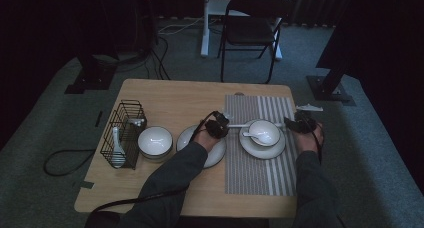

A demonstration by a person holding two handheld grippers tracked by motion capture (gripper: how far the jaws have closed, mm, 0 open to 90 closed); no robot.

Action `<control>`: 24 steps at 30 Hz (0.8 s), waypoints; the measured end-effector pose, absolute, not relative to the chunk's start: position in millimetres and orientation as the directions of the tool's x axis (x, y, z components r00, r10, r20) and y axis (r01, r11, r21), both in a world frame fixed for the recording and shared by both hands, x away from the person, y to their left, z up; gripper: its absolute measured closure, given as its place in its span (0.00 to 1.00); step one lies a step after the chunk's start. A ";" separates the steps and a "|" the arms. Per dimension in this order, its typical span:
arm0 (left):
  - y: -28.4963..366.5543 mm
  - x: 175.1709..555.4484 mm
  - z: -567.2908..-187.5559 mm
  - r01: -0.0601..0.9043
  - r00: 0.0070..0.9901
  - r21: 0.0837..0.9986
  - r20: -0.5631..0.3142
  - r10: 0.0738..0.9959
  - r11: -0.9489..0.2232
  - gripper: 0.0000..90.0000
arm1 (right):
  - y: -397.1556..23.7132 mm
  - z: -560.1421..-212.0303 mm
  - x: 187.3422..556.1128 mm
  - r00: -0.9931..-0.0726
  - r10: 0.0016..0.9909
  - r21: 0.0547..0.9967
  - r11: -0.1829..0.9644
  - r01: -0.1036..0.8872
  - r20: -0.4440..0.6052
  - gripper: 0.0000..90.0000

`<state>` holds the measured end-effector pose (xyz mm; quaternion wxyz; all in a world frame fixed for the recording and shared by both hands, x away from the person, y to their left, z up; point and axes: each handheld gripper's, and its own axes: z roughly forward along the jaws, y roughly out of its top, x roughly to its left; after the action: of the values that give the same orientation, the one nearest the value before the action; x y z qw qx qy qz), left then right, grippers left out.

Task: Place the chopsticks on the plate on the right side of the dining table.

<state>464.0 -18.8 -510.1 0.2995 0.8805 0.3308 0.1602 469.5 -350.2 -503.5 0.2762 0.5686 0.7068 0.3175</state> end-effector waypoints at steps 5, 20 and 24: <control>-19.9 464.9 -508.9 0.485 0.730 0.634 0.086 0.678 -0.602 0.95 | -350.6 -503.3 469.5 -0.199 0.979 0.763 0.151 0.628 -0.029 0.53; -13.5 458.5 -503.7 0.481 0.727 0.645 0.086 0.681 -0.595 0.93 | -349.3 -500.5 464.2 -0.210 0.977 0.776 0.155 0.612 -0.029 0.53; -10.9 456.0 -501.2 0.480 0.724 0.655 0.080 0.685 -0.584 0.92 | -349.5 -499.5 458.6 -0.217 0.976 0.785 0.155 0.600 -0.027 0.53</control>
<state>456.0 -10.9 -501.2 0.3118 0.8745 0.3332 0.1645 458.6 -349.5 -499.5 0.2827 0.5584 0.7055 0.3325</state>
